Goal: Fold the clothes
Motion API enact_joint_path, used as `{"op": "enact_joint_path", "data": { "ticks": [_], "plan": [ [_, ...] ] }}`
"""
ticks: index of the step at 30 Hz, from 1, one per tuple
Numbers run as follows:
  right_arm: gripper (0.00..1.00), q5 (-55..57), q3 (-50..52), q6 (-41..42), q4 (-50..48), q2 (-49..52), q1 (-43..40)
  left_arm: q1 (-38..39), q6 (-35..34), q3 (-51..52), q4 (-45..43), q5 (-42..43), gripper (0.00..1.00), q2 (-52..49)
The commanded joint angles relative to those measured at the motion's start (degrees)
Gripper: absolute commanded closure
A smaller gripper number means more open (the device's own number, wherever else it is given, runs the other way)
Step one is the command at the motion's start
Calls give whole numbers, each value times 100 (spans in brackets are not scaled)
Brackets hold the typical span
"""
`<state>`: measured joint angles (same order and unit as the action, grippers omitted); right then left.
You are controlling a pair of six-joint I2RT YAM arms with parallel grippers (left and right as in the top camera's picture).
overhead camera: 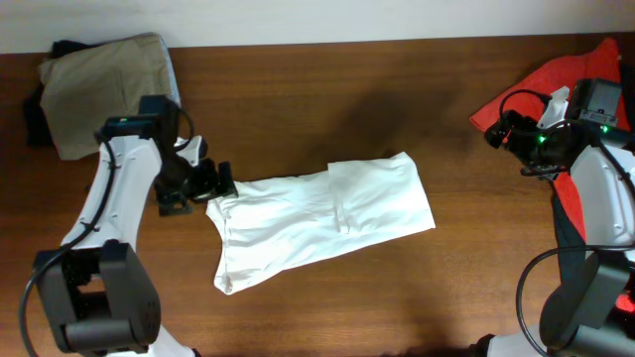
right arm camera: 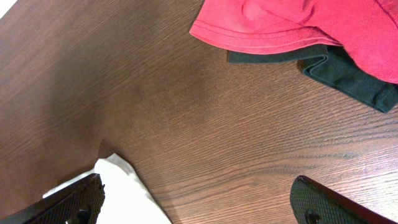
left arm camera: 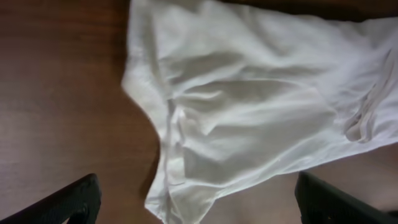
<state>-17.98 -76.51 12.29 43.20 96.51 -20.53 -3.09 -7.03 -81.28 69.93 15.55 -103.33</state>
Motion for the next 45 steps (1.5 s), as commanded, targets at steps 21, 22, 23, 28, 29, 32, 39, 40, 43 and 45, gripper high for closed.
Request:
{"op": "enact_joint_path", "data": {
  "ticks": [21,22,23,28,29,32,39,40,43,45],
  "plan": [
    [1,52,-107,66,-20,-63,2,-929,789,3174,-2374,1917,1,490],
    [1,52,-107,66,-17,-63,2,-929,776,3244,-2452,1917,1,490],
    [1,52,-107,66,-20,-63,2,-929,769,3314,-2568,1912,1,490],
    [1,52,-107,66,-20,-63,2,-933,772,3388,-2881,1921,1,490],
    [1,52,-107,66,-17,-63,2,-933,772,3388,-2881,1921,8,490],
    [1,52,-107,66,-17,-63,2,-929,774,3394,-2874,1915,30,490],
    [1,52,-107,66,-17,-63,2,-929,767,3585,-3023,1904,34,483],
    [1,52,-107,66,-20,-63,2,-929,730,3609,-3049,1904,34,483],
    [1,52,-107,66,-20,-63,2,-929,638,3624,-3053,1923,34,483],
    [1,52,-107,66,-20,-63,2,-929,640,3624,-3080,1921,26,483]
  ]
}}
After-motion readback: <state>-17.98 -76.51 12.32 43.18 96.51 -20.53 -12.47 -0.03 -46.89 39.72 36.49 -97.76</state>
